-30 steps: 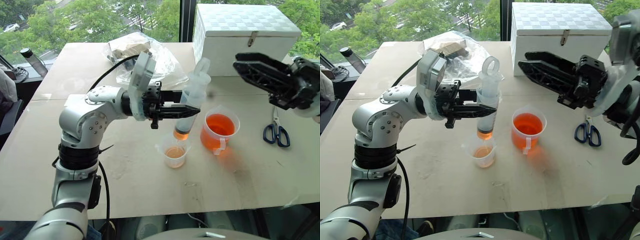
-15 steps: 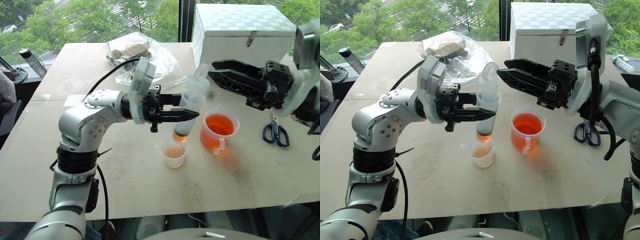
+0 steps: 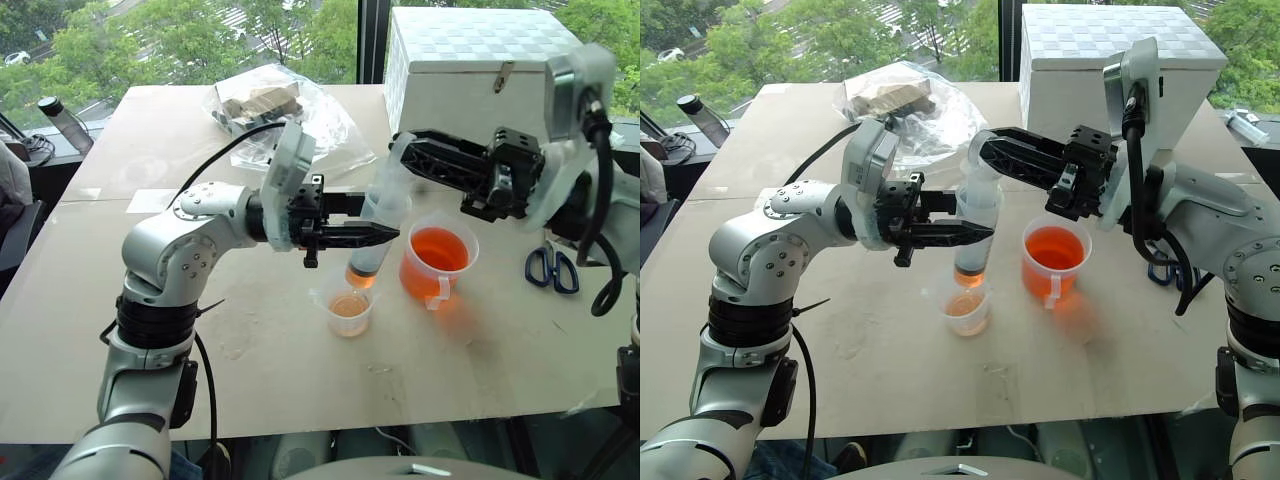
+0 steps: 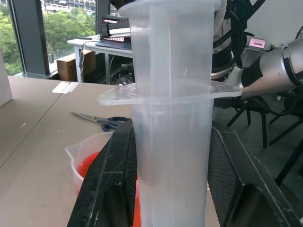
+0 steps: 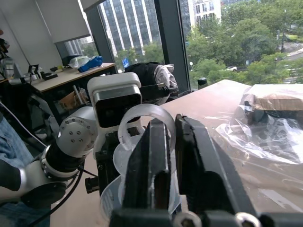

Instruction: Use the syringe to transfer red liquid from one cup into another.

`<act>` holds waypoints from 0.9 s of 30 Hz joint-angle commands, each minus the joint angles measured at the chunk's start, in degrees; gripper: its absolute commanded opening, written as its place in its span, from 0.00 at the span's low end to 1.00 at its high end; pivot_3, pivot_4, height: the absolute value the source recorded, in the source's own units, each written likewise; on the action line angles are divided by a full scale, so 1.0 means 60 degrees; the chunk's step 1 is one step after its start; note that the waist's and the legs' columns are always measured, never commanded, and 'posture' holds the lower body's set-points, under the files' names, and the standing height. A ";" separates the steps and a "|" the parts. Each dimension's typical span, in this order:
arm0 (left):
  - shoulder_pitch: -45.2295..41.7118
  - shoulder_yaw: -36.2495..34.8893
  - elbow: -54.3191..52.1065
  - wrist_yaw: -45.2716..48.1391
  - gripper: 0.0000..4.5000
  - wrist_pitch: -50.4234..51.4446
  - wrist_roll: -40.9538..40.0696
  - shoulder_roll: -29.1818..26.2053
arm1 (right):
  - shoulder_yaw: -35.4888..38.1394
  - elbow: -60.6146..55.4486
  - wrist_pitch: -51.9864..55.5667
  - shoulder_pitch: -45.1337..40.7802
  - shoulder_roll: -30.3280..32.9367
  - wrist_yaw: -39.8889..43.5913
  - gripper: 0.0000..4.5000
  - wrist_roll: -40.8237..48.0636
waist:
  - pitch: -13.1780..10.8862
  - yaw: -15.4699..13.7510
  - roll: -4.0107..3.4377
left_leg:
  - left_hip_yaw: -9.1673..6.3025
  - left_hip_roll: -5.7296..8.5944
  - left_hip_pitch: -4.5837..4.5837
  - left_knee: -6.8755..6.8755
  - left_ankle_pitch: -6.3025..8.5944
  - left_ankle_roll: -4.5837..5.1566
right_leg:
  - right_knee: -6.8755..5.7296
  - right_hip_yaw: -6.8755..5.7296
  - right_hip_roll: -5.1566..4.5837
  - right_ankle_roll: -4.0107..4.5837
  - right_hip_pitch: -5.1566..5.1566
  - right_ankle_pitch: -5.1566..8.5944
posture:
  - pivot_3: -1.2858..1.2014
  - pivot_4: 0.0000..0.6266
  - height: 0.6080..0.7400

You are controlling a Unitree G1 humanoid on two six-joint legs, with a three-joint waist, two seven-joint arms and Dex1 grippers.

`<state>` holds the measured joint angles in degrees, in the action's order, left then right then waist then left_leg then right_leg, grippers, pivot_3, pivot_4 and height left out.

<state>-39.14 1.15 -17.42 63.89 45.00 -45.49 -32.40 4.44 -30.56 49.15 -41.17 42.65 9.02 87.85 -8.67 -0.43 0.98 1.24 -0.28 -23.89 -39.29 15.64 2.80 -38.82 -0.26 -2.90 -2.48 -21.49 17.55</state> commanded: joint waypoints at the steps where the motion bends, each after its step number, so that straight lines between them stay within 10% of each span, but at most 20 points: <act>1: -0.0181 -0.0062 -0.0196 0.0043 0.31 -0.0284 -0.0146 0.0088 | 0.0049 -0.0234 0.0120 0.0133 0.0065 -0.0034 0.01 0.0014 | 0.0000 -0.0003 0.0000 | 0.0000 0.0000 0.0000 0.0000 0.0000 0.0000 | 0.0000 0.0000 0.0000 0.0000 0.0000 0.0000 | 0.52 0.24 1.00; 27: -0.0377 -0.0220 -0.0055 -0.0128 0.31 -0.0441 -0.0079 0.0206 | -0.0892 -0.0653 0.0836 0.0939 -0.0085 -0.0766 0.01 0.0473 | -0.0001 0.0171 -0.0001 | -0.0001 0.0000 0.0000 0.0008 0.0001 0.0001 | 0.0003 0.0001 -0.0001 0.0000 -0.0001 0.0000 | 0.52 0.24 1.00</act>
<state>-39.14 2.44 -16.18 63.46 44.98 -44.33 -31.88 2.57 -32.50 51.71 -36.62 42.11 3.84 89.74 -8.67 0.60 0.97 1.23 -0.27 -23.89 -39.24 15.65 2.80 -38.81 -0.25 -2.90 -2.47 -21.49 17.55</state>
